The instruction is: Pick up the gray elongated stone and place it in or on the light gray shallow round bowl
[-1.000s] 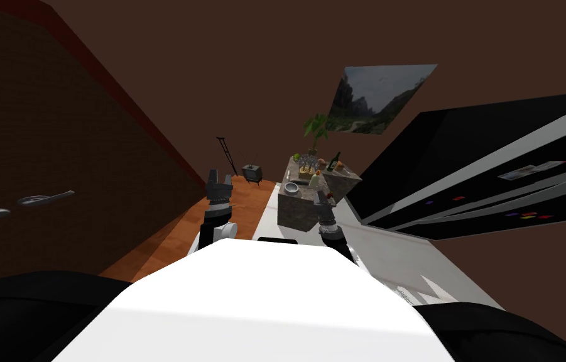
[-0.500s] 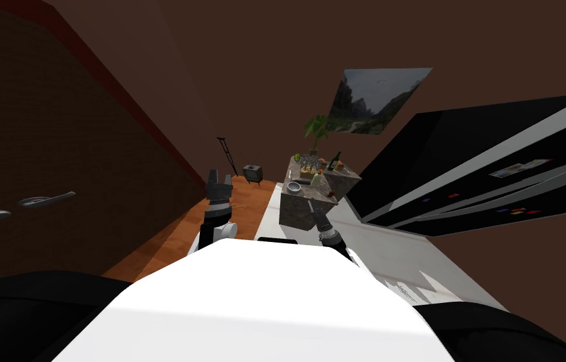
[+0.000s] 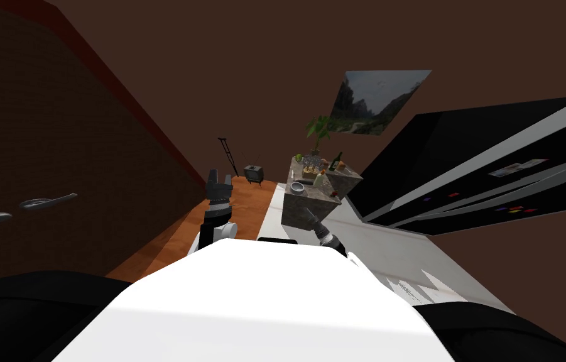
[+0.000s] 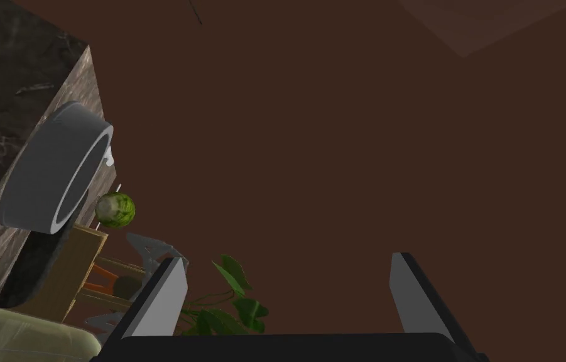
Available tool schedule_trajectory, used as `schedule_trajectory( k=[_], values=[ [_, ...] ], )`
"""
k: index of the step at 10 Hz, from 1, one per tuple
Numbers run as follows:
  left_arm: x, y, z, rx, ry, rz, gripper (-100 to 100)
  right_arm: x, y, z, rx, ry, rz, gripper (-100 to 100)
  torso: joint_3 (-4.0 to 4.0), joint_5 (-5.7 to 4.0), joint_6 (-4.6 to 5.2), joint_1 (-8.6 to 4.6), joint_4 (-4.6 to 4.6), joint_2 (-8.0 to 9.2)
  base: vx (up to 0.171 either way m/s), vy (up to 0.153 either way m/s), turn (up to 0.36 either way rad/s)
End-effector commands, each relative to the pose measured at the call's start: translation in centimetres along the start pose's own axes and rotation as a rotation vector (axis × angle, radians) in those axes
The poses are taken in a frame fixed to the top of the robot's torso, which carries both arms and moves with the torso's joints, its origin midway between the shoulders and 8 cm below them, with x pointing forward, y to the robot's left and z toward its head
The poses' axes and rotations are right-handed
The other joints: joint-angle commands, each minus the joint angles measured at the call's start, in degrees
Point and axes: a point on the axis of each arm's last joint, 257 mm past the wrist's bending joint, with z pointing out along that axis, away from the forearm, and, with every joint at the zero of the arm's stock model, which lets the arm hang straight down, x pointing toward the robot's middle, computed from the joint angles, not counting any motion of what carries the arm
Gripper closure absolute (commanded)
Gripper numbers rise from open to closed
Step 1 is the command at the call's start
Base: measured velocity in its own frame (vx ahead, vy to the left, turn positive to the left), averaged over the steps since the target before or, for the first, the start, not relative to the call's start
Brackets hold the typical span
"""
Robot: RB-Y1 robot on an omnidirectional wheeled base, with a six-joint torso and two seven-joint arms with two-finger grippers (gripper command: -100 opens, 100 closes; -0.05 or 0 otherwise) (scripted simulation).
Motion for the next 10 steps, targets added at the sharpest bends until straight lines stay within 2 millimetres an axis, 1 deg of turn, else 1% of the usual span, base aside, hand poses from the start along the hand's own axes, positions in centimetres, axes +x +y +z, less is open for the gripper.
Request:
schedule_trajectory(
  k=[1, 2, 3, 4, 6, 7, 8, 9, 10],
  values=[
    [0.0, 0.0, 0.0, 0.000, 0.000, 0.000, 0, 1.1, -0.9, -0.8, 0.028, 0.057, -0.031, -100, 0.00, 0.00, 0.00, 0.00, 0.00, 0.00, 0.003, 0.079, -0.010],
    [0.0, 0.0, 0.0, 0.000, 0.000, 0.000, 0, 2.7, -2.9, -2.0, 0.073, 0.117, -0.067, -100, 0.00, 0.00, 0.00, -0.05, 0.00, -0.01, 0.026, 0.090, 0.001],
    [0.0, 0.0, 0.0, 0.000, 0.000, 0.000, 0, 2.8, -3.1, -2.4, 0.077, 0.144, -0.083, -100, -0.03, 0.00, 0.00, 0.00, -0.01, -0.07, 0.021, 0.076, -0.008],
    [0.0, 0.0, 0.0, 0.000, 0.000, 0.000, 0, 4.1, -4.9, -3.6, 0.117, 0.201, -0.123, -100, -0.05, 0.00, -0.01, -0.06, -0.02, -0.08, 0.039, 0.097, 0.009],
    [0.0, 0.0, 0.0, 0.000, 0.000, 0.000, 0, 4.1, -5.4, -4.3, 0.124, 0.237, -0.145, -100, -0.08, 0.01, -0.01, -0.03, -0.03, -0.14, 0.027, 0.063, -0.003],
    [0.0, 0.0, 0.0, 0.000, 0.000, 0.000, 0, 5.2, -7.5, -5.9, 0.167, 0.306, -0.197, -100, -0.06, -0.02, 0.00, -0.18, -0.02, -0.10, 0.056, 0.057, 0.015],
    [0.0, 0.0, 0.0, 0.000, 0.000, 0.000, 0, 5.1, -7.8, -6.4, 0.170, 0.329, -0.212, -100, -0.10, -0.03, 0.00, -0.15, -0.04, -0.19, 0.053, 0.069, 0.003],
    [0.0, 0.0, 0.0, 0.000, 0.000, 0.000, 0, 5.8, -9.6, -8.0, 0.206, 0.392, -0.266, -100, -0.11, -0.01, -0.01, -0.11, -0.04, -0.20, 0.080, 0.087, 0.014],
    [0.0, 0.0, 0.0, 0.000, 0.000, 0.000, 0, 5.6, -10.2, -8.7, 0.215, 0.422, -0.285, -100, -0.17, -0.01, -0.02, -0.05, -0.06, -0.31, 0.070, 0.083, 0.010]
  ],
)
